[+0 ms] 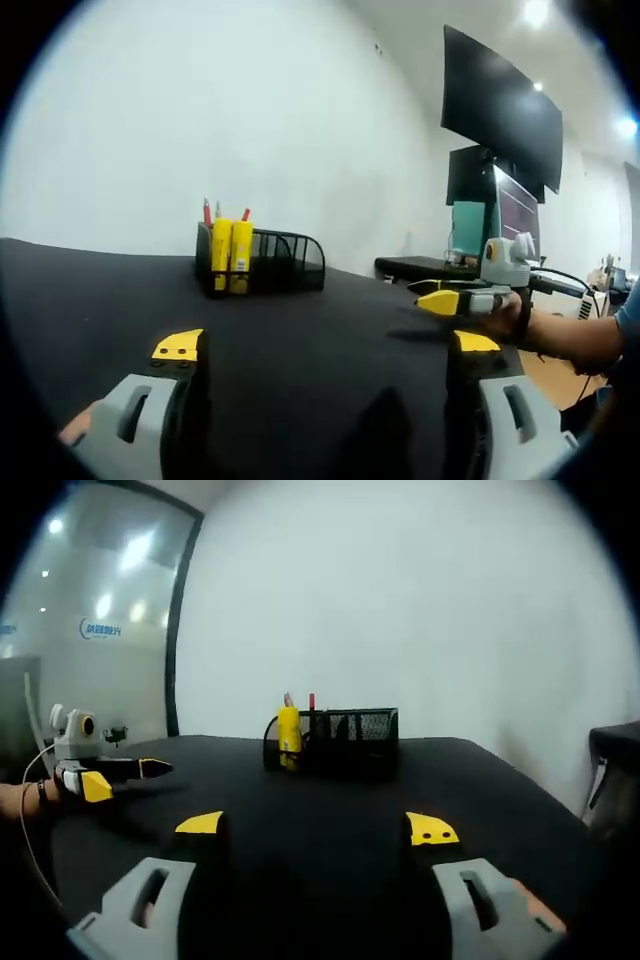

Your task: Pick up pens and glue sticks and place them into the holder.

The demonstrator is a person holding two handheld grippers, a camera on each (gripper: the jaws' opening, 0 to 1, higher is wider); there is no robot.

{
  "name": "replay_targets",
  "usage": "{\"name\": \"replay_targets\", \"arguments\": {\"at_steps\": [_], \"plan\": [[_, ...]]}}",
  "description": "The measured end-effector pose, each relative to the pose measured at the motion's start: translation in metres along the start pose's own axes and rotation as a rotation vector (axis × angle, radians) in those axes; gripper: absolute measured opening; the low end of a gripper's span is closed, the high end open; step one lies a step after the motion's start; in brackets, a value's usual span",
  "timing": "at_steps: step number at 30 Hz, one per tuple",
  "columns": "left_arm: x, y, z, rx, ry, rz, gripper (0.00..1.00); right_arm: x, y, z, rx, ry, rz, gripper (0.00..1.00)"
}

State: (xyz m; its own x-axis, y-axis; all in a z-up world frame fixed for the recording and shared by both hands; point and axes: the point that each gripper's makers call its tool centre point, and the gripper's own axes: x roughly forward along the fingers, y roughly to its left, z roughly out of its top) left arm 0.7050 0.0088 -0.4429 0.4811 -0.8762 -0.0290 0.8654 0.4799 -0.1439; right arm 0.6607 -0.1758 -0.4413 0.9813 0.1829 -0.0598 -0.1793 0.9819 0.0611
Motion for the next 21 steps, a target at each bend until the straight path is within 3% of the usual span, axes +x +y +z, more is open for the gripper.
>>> {"name": "replay_targets", "arguments": {"at_steps": [14,21], "plan": [[-0.0010,-0.0041,0.0039,0.013,-0.021,-0.007,0.93,-0.0023,-0.0004,0.0002,0.019,-0.010,0.014,0.65],[0.0002,-0.0096,0.0002,0.042,-0.004,-0.016,0.95,-0.0020,-0.0009,0.0009,0.012,-0.017,0.016,0.65]]}}
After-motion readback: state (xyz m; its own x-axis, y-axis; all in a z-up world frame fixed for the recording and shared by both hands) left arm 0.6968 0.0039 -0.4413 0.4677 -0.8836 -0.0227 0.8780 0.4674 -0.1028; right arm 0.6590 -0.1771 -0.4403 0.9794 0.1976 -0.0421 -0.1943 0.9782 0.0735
